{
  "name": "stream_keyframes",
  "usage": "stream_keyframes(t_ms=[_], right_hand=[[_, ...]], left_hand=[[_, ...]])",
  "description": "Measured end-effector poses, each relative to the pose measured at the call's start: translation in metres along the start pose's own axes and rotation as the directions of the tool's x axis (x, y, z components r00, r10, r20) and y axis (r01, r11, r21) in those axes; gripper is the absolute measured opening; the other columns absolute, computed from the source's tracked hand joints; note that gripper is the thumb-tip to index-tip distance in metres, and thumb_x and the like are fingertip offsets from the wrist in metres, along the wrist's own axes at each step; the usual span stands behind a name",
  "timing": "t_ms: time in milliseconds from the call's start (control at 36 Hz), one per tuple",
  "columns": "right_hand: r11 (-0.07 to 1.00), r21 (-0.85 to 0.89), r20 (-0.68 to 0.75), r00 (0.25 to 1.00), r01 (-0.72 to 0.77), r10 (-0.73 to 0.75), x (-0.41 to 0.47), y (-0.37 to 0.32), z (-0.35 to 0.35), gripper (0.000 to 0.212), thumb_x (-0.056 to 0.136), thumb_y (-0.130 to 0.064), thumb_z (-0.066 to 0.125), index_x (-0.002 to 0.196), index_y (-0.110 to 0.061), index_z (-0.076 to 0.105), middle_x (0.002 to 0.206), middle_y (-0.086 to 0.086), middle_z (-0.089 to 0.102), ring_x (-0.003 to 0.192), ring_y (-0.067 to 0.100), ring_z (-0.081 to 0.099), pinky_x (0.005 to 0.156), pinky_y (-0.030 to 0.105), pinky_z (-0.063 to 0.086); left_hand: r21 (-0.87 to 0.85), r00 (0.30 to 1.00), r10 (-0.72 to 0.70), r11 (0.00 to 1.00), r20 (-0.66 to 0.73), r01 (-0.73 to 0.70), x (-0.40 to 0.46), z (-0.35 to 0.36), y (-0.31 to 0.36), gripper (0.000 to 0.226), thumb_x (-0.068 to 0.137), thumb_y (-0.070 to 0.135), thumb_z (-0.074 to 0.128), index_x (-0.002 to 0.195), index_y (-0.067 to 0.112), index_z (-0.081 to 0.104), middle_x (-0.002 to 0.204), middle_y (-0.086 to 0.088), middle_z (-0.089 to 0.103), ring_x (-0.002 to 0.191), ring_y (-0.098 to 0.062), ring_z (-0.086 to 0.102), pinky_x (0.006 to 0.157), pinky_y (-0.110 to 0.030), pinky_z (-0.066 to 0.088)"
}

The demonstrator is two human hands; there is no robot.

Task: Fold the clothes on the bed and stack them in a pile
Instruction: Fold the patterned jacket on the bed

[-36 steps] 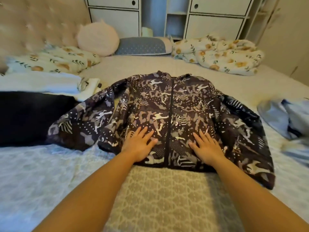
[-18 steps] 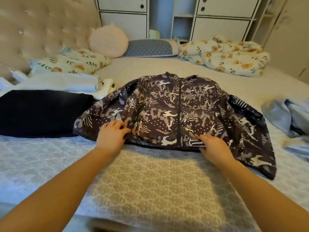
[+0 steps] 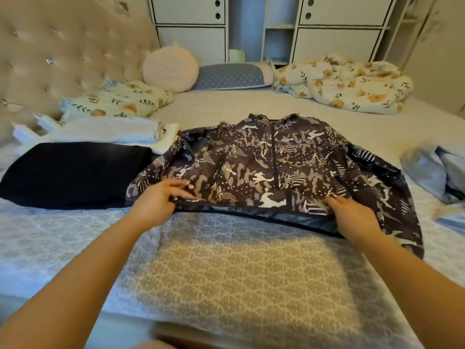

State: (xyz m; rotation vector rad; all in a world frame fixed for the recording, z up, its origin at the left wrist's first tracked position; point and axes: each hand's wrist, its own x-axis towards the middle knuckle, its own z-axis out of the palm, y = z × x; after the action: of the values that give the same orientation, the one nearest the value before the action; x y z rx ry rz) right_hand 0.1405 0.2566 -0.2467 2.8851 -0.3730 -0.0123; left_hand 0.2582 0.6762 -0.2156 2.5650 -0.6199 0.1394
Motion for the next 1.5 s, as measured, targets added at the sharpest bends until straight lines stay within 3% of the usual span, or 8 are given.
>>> stream_keyframes(t_ms=[167,333,528,722,861,1167,1306,1500], right_hand=[[0.992,-0.048,0.098,0.989,0.119,-0.114,-0.012,0.006,0.012,0.065,0.093,-0.01,0.046,0.149,-0.029,0.02,0.156,-0.003,0.019,0.142,0.022,0.022,0.102,0.033,0.04],[0.996,0.077,-0.021,0.999,0.051,-0.05,-0.028,0.018,0.014,0.064,0.089,-0.017,0.053,0.147,-0.027,0.027,0.145,-0.001,0.035,0.129,0.022,0.036,0.097,0.032,0.039],[0.757,0.464,0.068,0.871,-0.46,0.487,-0.061,0.039,0.024,0.069,0.085,-0.015,0.063,0.144,-0.017,0.029,0.136,0.015,0.037,0.113,0.036,0.046,0.083,0.042,0.046],[0.746,0.569,-0.223,0.808,-0.346,0.545,-0.051,0.075,-0.019,0.047,0.083,-0.006,0.055,0.126,-0.02,0.044,0.062,0.006,0.048,0.05,0.024,0.045,0.039,0.026,0.027],[0.879,0.179,0.216,0.89,-0.441,0.402,-0.071,0.079,0.002,0.063,0.093,-0.021,0.047,0.147,-0.033,0.017,0.106,0.011,0.058,0.086,0.031,0.058,0.06,0.032,0.041],[0.795,0.467,0.108,0.917,-0.387,0.383,-0.071,0.08,0.0,0.074,0.092,-0.007,0.043,0.149,-0.043,0.012,0.065,0.007,0.047,0.05,0.023,0.042,0.041,0.028,0.025],[0.814,0.456,0.272,0.927,-0.36,0.258,-0.072,0.098,-0.025,0.058,0.093,-0.011,0.041,0.145,-0.036,0.035,0.12,0.016,0.058,0.064,0.021,0.049,0.047,0.029,0.035],[0.633,0.659,0.592,0.8,-0.406,-0.103,-0.078,0.13,-0.036,0.075,0.062,-0.073,0.062,0.127,-0.037,0.052,0.11,-0.009,0.061,0.089,0.011,0.067,0.07,0.029,0.055]], left_hand=[[0.649,0.948,-0.265,0.756,0.178,0.089,-0.025,0.041,0.03,0.054,0.096,0.012,0.043,0.147,0.024,0.031,0.158,-0.001,0.011,0.134,-0.03,0.031,0.104,-0.041,0.036],[0.46,0.972,0.14,0.862,0.187,-0.213,-0.022,0.102,0.134,0.089,0.089,0.036,0.053,0.151,0.027,-0.011,0.16,0.001,-0.011,0.146,-0.023,-0.012,0.112,-0.054,-0.014],[0.383,0.916,0.273,0.844,0.293,-0.375,0.012,0.148,0.185,0.065,0.099,0.043,0.041,0.151,0.038,0.002,0.16,0.005,0.006,0.147,-0.023,-0.001,0.114,-0.058,-0.005],[0.431,0.935,0.336,0.832,0.111,-0.35,0.037,0.147,0.196,0.057,0.1,0.04,0.035,0.151,0.036,0.011,0.161,0.008,0.001,0.147,-0.021,-0.007,0.111,-0.062,-0.007],[0.318,0.773,0.266,0.799,0.575,-0.511,0.022,0.173,0.193,0.06,0.1,0.05,0.018,0.153,0.028,-0.001,0.16,0.01,-0.007,0.146,-0.01,-0.009,0.113,-0.05,-0.014],[0.488,0.851,0.211,0.742,0.48,-0.459,0.032,0.161,0.227,0.061,0.094,0.011,0.045,0.149,0.021,0.022,0.137,-0.007,0.047,0.118,-0.03,0.051,0.09,-0.049,0.044],[0.483,0.779,0.174,0.697,0.602,-0.529,0.032,0.134,0.246,0.05,0.092,0.003,0.037,0.139,0.017,0.044,0.106,-0.011,0.054,0.077,-0.022,0.051,0.064,-0.032,0.039],[0.216,0.483,0.021,0.876,0.875,-0.431,0.05,0.105,0.265,0.074,0.087,0.071,0.039,0.145,0.025,0.038,0.15,0.001,0.037,0.137,-0.023,0.035,0.112,-0.041,0.022]])
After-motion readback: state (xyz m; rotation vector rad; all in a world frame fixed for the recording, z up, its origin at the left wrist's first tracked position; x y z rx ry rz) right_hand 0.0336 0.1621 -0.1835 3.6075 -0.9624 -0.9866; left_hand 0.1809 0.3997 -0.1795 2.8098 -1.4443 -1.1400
